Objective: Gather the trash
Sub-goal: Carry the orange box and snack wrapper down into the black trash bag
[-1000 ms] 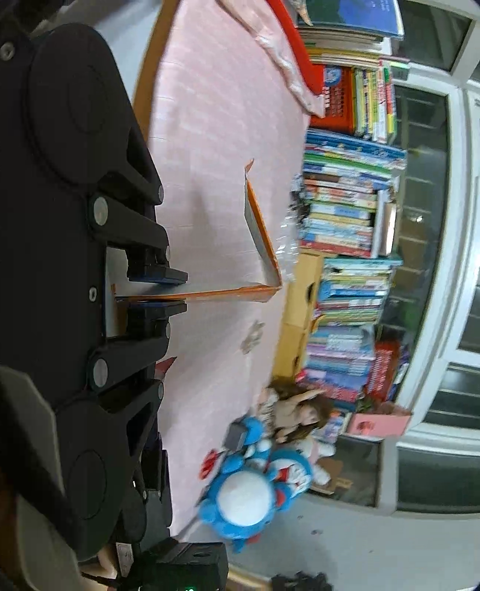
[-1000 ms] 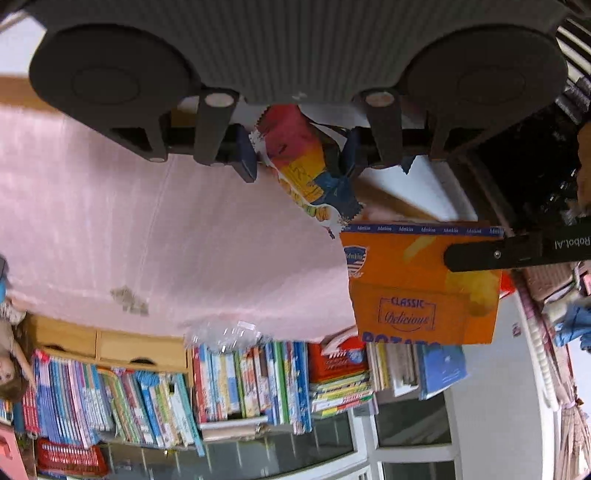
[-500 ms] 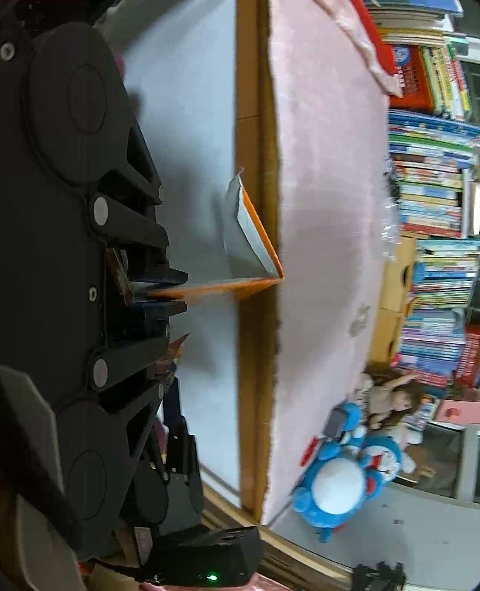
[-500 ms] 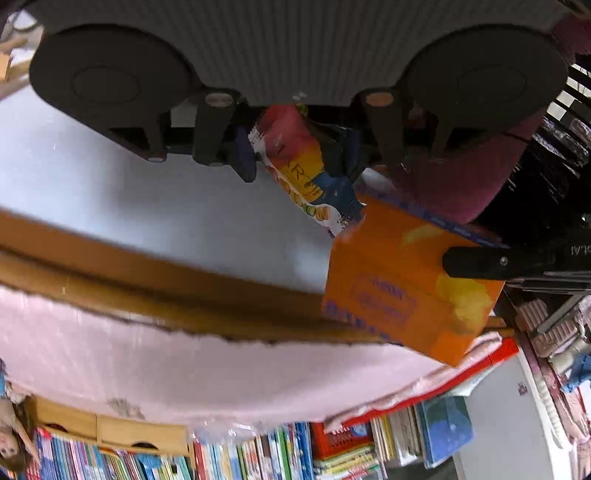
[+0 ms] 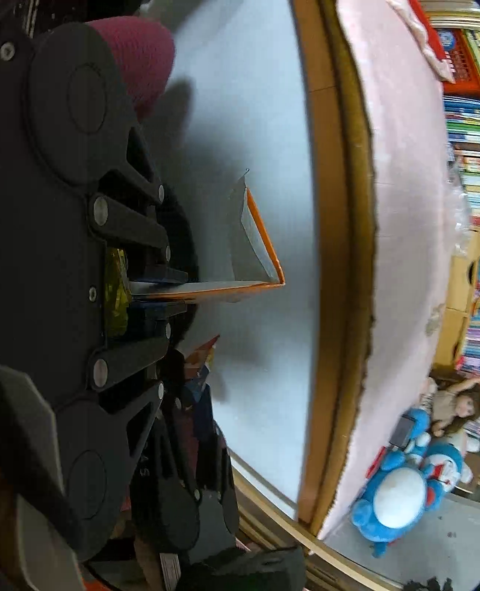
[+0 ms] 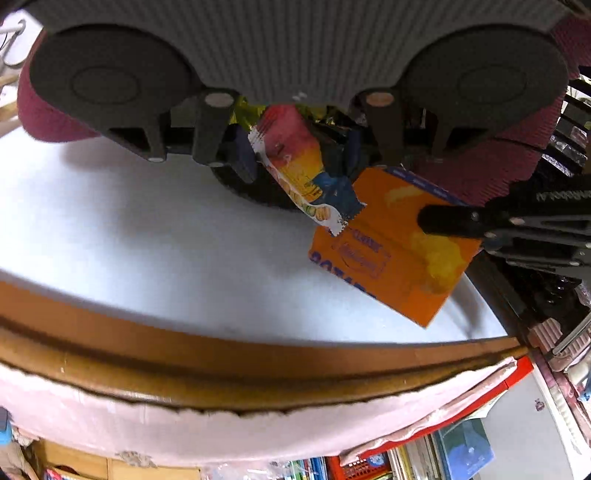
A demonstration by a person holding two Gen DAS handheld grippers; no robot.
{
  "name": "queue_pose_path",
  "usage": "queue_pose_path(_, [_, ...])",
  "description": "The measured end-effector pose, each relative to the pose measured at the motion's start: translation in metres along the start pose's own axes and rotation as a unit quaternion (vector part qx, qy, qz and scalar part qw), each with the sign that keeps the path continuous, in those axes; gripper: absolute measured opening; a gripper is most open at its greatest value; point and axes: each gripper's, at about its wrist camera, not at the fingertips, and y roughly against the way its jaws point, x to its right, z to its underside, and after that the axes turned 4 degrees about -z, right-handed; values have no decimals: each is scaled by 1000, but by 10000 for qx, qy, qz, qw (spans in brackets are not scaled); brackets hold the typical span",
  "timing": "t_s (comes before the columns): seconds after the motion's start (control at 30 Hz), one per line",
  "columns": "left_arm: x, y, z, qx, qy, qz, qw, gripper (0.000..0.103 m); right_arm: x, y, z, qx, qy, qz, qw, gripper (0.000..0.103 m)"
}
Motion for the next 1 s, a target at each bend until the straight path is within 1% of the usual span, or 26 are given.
queue_pose_path(0.27, [4,-20,6,-313,20,-77,9995,9,0,-6,4,-82,-103,-14,9999,58])
queue_pose_path(0.33, [3,-27,6,-490,50,-142,9987,10,-1,-8,5,-104,-94,-17,9999,58])
queue_pose_path(0.4, [2,-36,7,-799,47,-255,9965,11,-1,-9,5,-123,-91,-24,9999,59])
queue_pose_path(0.43, [1,-39,7,-871,47,-301,9957,11,-2,-9,5,-134,-95,-29,9999,59])
queue_pose_path(0.53, [0,-43,9,-938,24,-359,9949,11,-2,-11,5,-153,-98,-26,9998,60])
queue_pose_path(1.0, [-1,-54,9,-1089,24,-339,9935,13,-3,-18,4,-252,-107,-48,9996,64])
